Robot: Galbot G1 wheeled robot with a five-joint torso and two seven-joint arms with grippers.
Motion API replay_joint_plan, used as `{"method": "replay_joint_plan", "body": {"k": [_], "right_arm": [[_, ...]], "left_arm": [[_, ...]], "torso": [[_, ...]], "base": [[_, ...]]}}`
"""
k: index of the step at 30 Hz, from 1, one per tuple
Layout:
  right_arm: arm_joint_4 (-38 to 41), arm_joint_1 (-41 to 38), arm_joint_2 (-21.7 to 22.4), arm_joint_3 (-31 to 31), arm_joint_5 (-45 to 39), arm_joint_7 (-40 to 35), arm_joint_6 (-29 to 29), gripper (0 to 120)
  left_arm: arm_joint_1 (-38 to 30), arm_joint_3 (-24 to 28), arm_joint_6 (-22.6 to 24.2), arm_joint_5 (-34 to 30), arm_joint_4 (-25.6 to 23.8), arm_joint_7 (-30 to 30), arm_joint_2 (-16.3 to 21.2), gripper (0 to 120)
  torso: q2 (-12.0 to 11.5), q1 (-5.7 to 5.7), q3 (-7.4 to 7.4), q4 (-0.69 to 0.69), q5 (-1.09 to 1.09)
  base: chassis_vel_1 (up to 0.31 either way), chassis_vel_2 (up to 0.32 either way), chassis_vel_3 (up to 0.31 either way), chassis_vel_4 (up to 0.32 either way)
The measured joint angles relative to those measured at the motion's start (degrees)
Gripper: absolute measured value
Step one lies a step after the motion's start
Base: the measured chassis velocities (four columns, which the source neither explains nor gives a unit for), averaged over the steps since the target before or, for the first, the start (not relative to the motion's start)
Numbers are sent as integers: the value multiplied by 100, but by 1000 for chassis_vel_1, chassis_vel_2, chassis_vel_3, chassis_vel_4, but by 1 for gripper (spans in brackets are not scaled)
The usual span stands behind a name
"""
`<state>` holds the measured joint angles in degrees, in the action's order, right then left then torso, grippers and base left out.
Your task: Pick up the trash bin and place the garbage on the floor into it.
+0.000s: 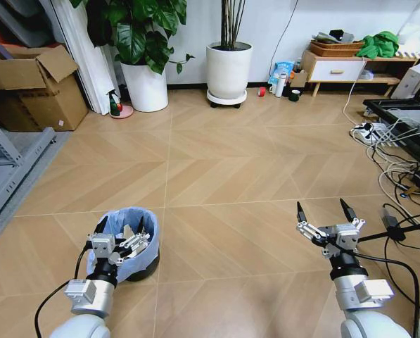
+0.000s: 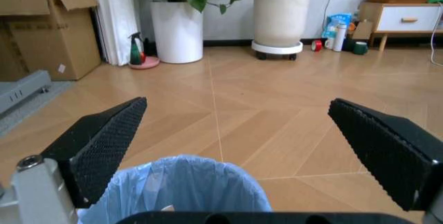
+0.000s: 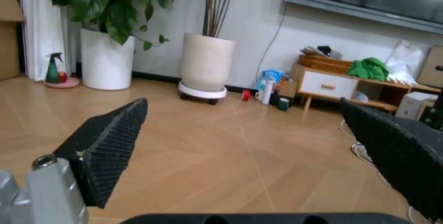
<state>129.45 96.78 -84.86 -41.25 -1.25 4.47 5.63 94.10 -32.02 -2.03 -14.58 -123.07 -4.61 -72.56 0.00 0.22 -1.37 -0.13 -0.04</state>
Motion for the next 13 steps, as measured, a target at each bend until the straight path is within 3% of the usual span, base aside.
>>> {"method": "replay_joint_plan", "body": {"k": [13], "right_arm": [[-5, -6, 5, 2, -6, 0, -6, 100]], "left_arm": [[-6, 1, 5, -5, 9, -3, 3, 100]], "torso": [[0, 0, 0, 0, 0]], "base": [[0, 0, 0, 0]]}}
